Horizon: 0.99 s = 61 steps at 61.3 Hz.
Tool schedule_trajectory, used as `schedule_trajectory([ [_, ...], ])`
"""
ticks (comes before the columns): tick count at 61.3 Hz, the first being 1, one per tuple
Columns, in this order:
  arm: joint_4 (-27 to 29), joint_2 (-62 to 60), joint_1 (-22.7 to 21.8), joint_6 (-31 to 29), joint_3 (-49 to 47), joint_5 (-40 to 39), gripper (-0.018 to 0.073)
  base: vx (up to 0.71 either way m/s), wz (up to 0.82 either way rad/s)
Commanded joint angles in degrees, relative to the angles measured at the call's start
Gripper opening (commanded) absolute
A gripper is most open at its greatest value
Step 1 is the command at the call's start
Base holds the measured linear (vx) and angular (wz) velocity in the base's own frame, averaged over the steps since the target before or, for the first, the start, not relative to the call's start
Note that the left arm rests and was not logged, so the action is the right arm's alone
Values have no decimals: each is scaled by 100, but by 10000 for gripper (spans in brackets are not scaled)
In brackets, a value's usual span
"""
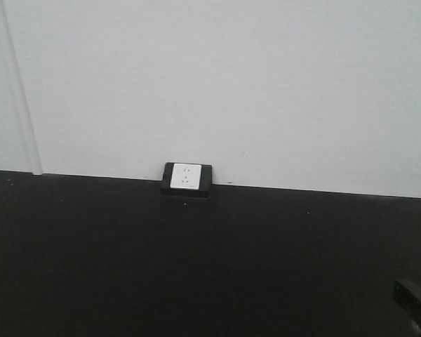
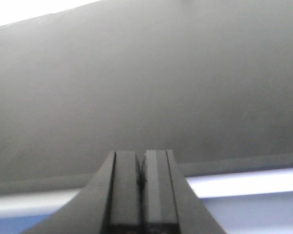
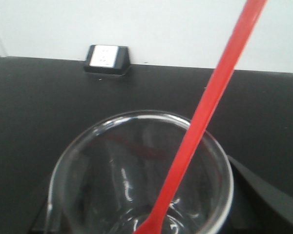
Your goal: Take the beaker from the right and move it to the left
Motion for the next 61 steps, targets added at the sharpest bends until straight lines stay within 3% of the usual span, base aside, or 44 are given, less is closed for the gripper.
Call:
schedule_trajectory([
  [1,-176,-25,8,-10,-186,-306,-3,-16,37],
  [33,-176,-25,8,-10,-186,-306,-3,-21,43],
  [61,-176,-25,8,-10,-186,-306,-3,-18,63],
])
